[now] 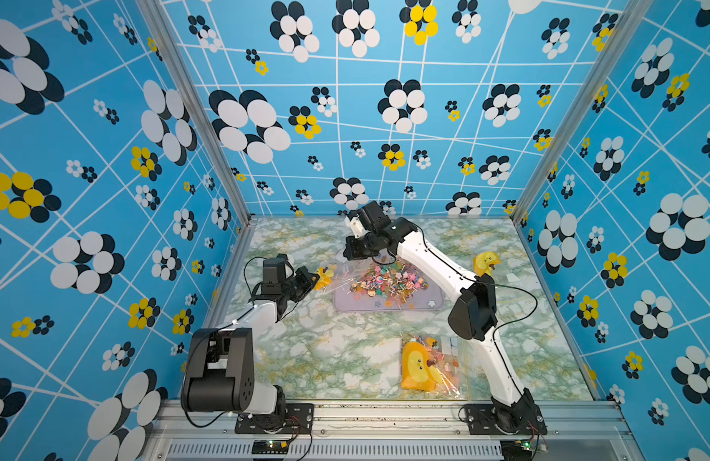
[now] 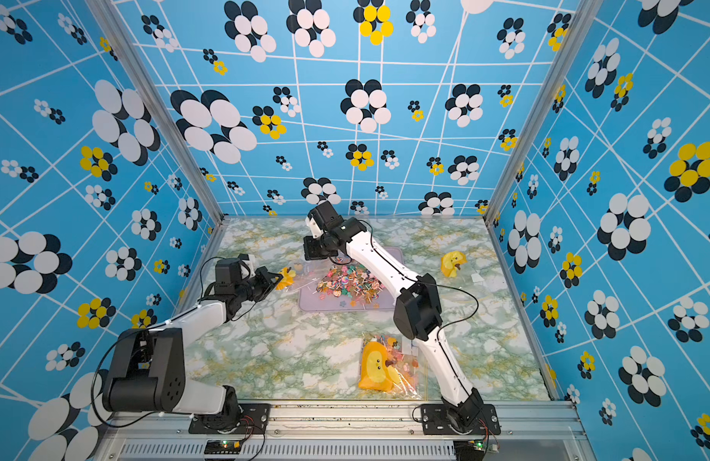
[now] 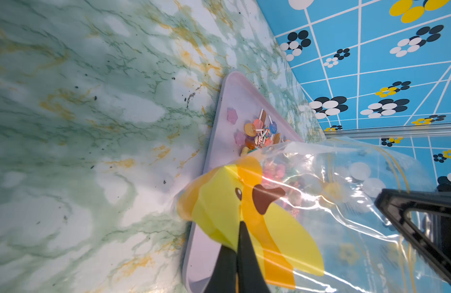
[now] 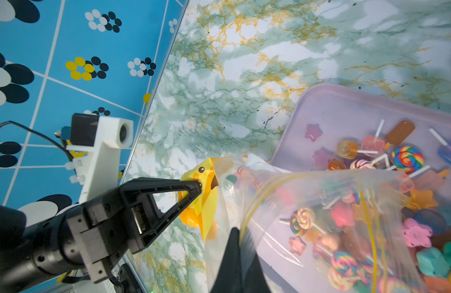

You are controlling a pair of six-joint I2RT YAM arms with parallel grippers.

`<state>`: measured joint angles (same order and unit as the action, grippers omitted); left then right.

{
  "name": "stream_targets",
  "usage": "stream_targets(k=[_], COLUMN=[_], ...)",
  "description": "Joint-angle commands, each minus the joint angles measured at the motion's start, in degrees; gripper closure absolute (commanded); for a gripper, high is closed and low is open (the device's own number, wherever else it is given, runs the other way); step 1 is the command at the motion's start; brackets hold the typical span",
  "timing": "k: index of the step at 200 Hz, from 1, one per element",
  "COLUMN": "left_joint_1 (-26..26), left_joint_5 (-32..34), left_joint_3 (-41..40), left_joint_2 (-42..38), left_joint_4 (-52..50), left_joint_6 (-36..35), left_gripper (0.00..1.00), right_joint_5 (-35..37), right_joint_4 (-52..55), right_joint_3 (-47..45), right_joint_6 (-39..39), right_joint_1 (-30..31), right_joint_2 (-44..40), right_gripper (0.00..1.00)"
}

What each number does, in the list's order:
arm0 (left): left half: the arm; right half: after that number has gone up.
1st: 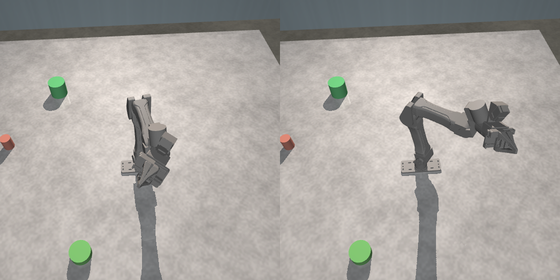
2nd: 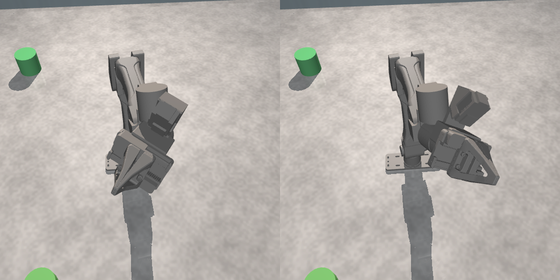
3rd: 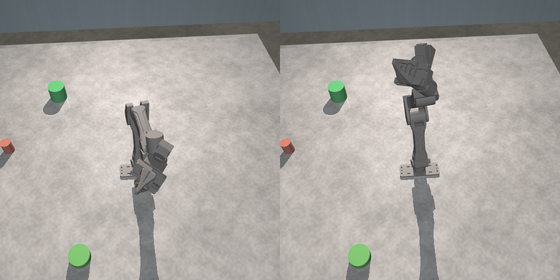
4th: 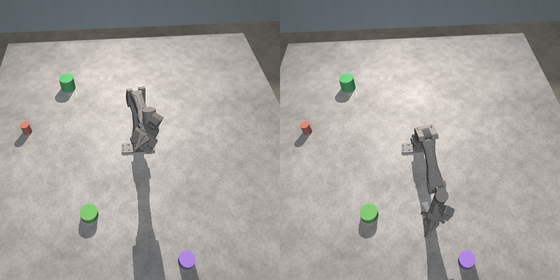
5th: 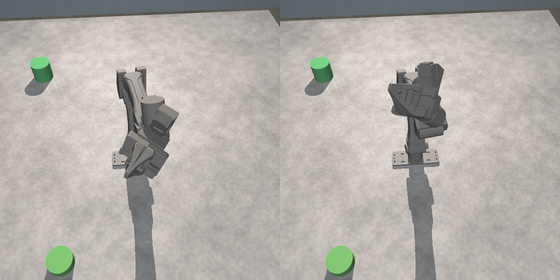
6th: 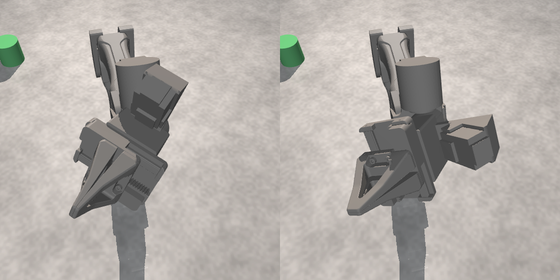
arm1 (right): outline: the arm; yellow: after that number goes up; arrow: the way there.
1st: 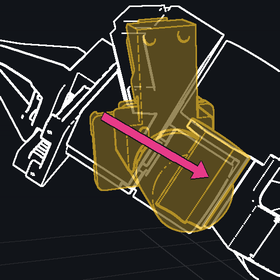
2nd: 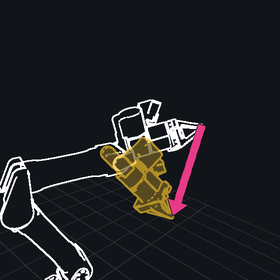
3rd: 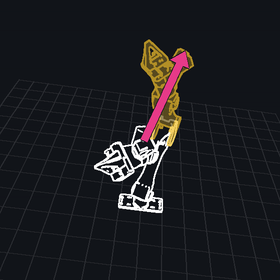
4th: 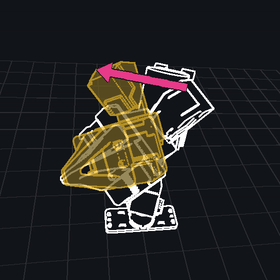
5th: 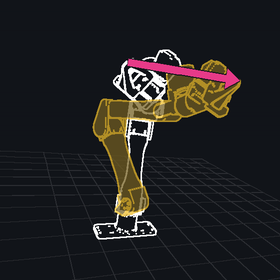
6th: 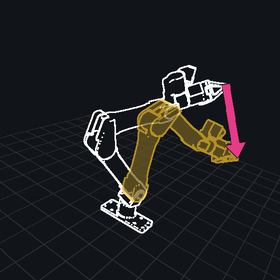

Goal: Pour candies out of the ziploc bag
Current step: 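Pour the candies out of the ziploc bag onto the tray.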

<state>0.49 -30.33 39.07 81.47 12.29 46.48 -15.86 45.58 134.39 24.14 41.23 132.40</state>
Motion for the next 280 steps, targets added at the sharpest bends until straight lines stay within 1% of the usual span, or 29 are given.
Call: stream_targets(k=[1,61,98,121,146,176,180,190,240,280], left_joint_1=[-1.01,-3.46,-5.98,-9.41,-13.37,-16.04,-16.41,-17.25,-23.04,-25.9], left_joint_5=[2.0,5.46,7.57,10.03,13.7,16.86,17.38,18.66,26.82,30.44], left_joint_3=[3.07,6.55,9.81,13.52,18.37,22.98,23.68,25.43,36.62,43.43], left_joint_2=[-2.93,-7.79,-7.47,-5.89,-3.48,-1.27,-1.1,-0.34,4.96,8.51], left_joint_4=[-5.45,-12.7,-15.3,-18.1,-22.58,-26.73,-27.39,-29.14,-40.11,-45.14], left_joint_6=[-3.32,-7.51,-9.46,-12.1,-15.76,-19.21,-19.76,-21.3,-29.9,-33.93], left_gripper=[1.0,1.0,1.0,1.0,1.0,1.0,1.0,1.0,1.0,1.0], right_joint_5=[2.16,2.25,0.84,0.31,-0.47,-1.1,-1.19,-1.56,-3.11,-3.65], right_joint_4=[-1.92,-11.48,-18.22,-21.4,-24.12,-27.26,-27.63,-28.73,-33.3,-35.01], right_joint_3=[-3.93,-20.26,-31.36,-36.19,-39.79,-42.27,-44.24,-45.41,-48.89,-49.83], right_joint_6=[-1.42,0.4,2.46,3.09,3.78,4.7,4.89,5.34,7.83,8.79], right_joint_1=[-0.05,-2.53,-4.98,-5.98,-6.8,-7.82,-7.99,-8.41,-9.6,-9.81], right_joint_2=[-5.58,-16.03,-21.13,-22.74,-23.39,-23.15,-23.07,-22.64,-21.14,-20.0], right_gripper=[1.0,1.0,1.0,1.0,1.0,1.0,1.0,1.0,0.98,0.97])
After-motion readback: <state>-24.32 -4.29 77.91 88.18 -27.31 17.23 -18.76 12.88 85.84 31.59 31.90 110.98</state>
